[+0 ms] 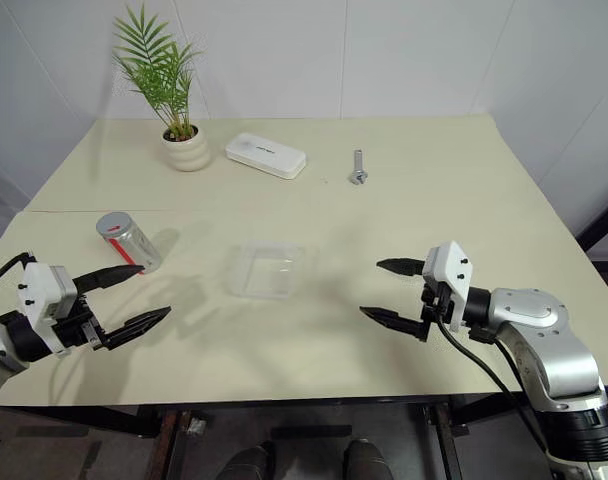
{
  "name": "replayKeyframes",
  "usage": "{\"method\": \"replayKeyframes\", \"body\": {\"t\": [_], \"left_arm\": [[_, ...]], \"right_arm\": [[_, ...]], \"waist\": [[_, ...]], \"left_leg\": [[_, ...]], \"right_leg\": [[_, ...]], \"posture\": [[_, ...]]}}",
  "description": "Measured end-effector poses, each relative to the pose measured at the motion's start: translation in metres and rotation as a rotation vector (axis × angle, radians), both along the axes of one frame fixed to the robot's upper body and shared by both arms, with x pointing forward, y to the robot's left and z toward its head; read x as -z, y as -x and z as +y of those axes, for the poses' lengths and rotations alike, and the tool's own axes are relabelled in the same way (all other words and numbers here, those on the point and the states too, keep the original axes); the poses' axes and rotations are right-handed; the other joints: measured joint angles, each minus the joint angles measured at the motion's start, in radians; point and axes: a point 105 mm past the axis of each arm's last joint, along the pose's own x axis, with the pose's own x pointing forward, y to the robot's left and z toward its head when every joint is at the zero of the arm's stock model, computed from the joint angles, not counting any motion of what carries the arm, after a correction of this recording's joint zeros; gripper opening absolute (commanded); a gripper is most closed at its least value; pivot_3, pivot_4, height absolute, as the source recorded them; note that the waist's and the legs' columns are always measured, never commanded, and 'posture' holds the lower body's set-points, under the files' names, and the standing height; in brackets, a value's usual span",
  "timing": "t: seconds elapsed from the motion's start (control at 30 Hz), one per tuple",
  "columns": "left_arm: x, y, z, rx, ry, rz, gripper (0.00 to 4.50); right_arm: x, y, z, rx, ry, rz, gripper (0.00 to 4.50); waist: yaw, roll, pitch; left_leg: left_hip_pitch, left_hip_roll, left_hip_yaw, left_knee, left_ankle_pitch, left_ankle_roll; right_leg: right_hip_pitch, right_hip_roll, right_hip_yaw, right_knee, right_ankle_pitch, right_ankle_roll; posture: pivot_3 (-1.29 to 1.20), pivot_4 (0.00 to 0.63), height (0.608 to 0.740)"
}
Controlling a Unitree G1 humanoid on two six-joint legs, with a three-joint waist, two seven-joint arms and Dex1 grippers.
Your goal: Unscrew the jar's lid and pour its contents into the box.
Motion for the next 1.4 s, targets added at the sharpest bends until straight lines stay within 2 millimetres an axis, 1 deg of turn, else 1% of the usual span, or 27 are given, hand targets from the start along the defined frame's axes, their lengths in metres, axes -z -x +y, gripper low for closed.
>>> {"method": "replayKeyframes", "body": {"t": [0.1, 0.23, 0.3, 0.33, 0.43, 0.5, 0.53, 0.63, 0.67, 0.77, 0.83, 0.87, 0.9, 0.93, 1.07, 1.23, 1.4], "left_arm": [[-0.002, 0.004, 0.000, -0.029, 0.006, -0.011, 4.48], [0.001, 0.013, 0.002, -0.103, 0.034, -0.009, 4.48], [0.002, 0.017, 0.007, -0.185, 0.065, -0.031, 4.48], [0.002, 0.017, 0.013, -0.260, 0.102, -0.052, 4.48], [0.005, 0.016, 0.032, -0.485, 0.193, -0.097, 4.48], [0.008, 0.015, 0.041, -0.614, 0.242, -0.121, 4.48], [0.009, 0.013, 0.044, -0.681, 0.275, -0.141, 4.48], [0.008, -0.001, 0.042, -0.769, 0.302, -0.184, 4.48], [0.008, -0.003, 0.041, -0.776, 0.308, -0.190, 4.48], [0.010, -0.018, 0.044, -0.817, 0.317, -0.199, 4.48], [0.016, -0.027, 0.047, -0.839, 0.323, -0.190, 4.48], [0.020, -0.029, 0.049, -0.855, 0.332, -0.178, 4.48], [0.023, -0.033, 0.052, -0.870, 0.338, -0.171, 4.48], [0.024, -0.035, 0.054, -0.882, 0.338, -0.170, 4.48], [0.018, -0.057, 0.047, -0.857, 0.358, -0.189, 4.48], [0.018, -0.074, 0.047, -0.842, 0.382, -0.188, 4.48], [0.022, -0.086, 0.050, -0.844, 0.355, -0.183, 4.48]], "right_arm": [[-0.005, -0.006, 0.004, -0.017, -0.008, -0.011, 4.50], [-0.003, -0.012, 0.017, -0.061, -0.029, 0.004, 4.50], [-0.005, -0.014, 0.026, -0.096, -0.045, 0.006, 4.50], [-0.008, -0.016, 0.032, -0.118, -0.056, 0.000, 4.50], [-0.022, -0.015, 0.051, -0.198, -0.083, -0.040, 4.50], [-0.034, -0.013, 0.061, -0.248, -0.107, -0.063, 4.50], [-0.041, -0.013, 0.069, -0.280, -0.123, -0.075, 4.50], [-0.061, -0.008, 0.093, -0.373, -0.161, -0.119, 4.50], [-0.063, -0.007, 0.096, -0.385, -0.165, -0.123, 4.50], [-0.067, -0.006, 0.109, -0.425, -0.186, -0.120, 4.50], [-0.067, -0.005, 0.116, -0.441, -0.200, -0.112, 4.50], [-0.066, -0.005, 0.118, -0.445, -0.201, -0.110, 4.50], [-0.065, -0.005, 0.119, -0.444, -0.202, -0.109, 4.50], [-0.065, -0.005, 0.121, -0.443, -0.204, -0.111, 4.50], [-0.067, -0.007, 0.125, -0.427, -0.228, -0.129, 4.50], [-0.068, -0.008, 0.126, -0.395, -0.248, -0.132, 4.50], [-0.068, -0.006, 0.126, -0.381, -0.258, -0.140, 4.50]], "waist": [[0.000, 0.000, 0.000], [0.001, -0.001, 0.000], [0.000, -0.001, 0.000], [-0.001, -0.001, 0.000], [0.002, -0.001, 0.000], [0.003, -0.001, 0.000], [0.003, -0.001, 0.000], [0.005, -0.002, -0.001], [0.005, -0.003, -0.001], [0.003, -0.003, -0.001], [0.003, -0.003, -0.002], [0.001, -0.003, -0.002], [0.001, -0.003, -0.002], [0.002, -0.003, -0.002], [0.004, -0.003, -0.002], [0.001, -0.003, -0.002], [0.002, -0.003, -0.002]], "left_leg": [[0.000, 0.000, 0.000, 0.001, 0.000, 0.000], [0.000, 0.001, 0.000, 0.001, 0.000, 0.000], [0.000, 0.001, 0.001, 0.002, 0.000, 0.000], [0.000, 0.001, 0.001, 0.002, 0.000, 0.000], [0.000, 0.002, 0.001, 0.005, -0.001, 0.000], [0.000, 0.002, 0.001, 0.007, -0.001, 0.000], [0.000, 0.002, 0.001, 0.008, -0.001, 0.000], [0.000, 0.003, 0.000, 0.010, 0.000, 0.000], [0.000, 0.003, 0.001, 0.010, 0.000, 0.000], [0.000, 0.003, 0.001, 0.010, 0.000, 0.000], [0.000, 0.004, 0.001, 0.010, 0.000, 0.000], [0.000, 0.005, 0.001, 0.010, -0.001, -0.001], [0.000, 0.005, 0.001, 0.010, -0.001, -0.001], [-0.001, 0.006, 0.001, 0.009, -0.001, -0.002], [-0.001, 0.009, 0.001, 0.008, -0.002, -0.003], [-0.001, 0.009, 0.001, 0.008, -0.004, -0.004], [-0.001, 0.011, 0.001, 0.008, -0.006, -0.005]], "right_leg": [[0.000, 0.000, 0.000, 0.000, 0.000, 0.000], [0.000, 0.000, 0.001, 0.000, 0.001, 0.000], [0.000, 0.001, 0.001, 0.000, 0.001, 0.001], [0.000, 0.001, 0.001, 0.000, 0.001, 0.001], [0.001, 0.002, 0.001, 0.002, 0.004, 0.005], [0.002, 0.003, 0.001, 0.001, 0.005, 0.004], [0.002, 0.003, 0.001, 0.001, 0.006, 0.004], [0.003, 0.004, 0.001, 0.001, 0.007, 0.001], [0.003, 0.004, 0.001, 0.001, 0.007, 0.001], [0.003, 0.005, 0.001, 0.001, 0.007, 0.001], [0.002, 0.005, 0.001, 0.001, 0.007, 0.001], [0.002, 0.006, 0.001, 0.001, 0.009, 0.005], [0.001, 0.006, 0.001, 0.001, 0.013, 0.011], [0.001, 0.008, 0.001, 0.001, 0.015, 0.014], [0.000, 0.011, 0.001, 0.002, 0.014, 0.014], [-0.001, 0.011, 0.001, 0.002, 0.015, 0.014], [-0.001, 0.013, 0.001, 0.003, 0.014, 0.013]], "posture": [[0.00, 0.150, 0.740], [0.00, 0.150, 0.740], [0.00, 0.150, 0.740], [0.00, 0.150, 0.740], [0.00, 0.150, 0.740], [0.00, 0.150, 0.740], [0.00, 0.150, 0.740], [0.00, 0.150, 0.740], [0.00, 0.150, 0.740], [0.00, 0.150, 0.740], [0.00, 0.150, 0.740], [0.00, 0.150, 0.740], [0.00, 0.150, 0.740], [0.00, 0.150, 0.740], [0.00, 0.150, 0.740], [0.00, 0.150, 0.740], [0.00, 0.150, 0.740]]}}
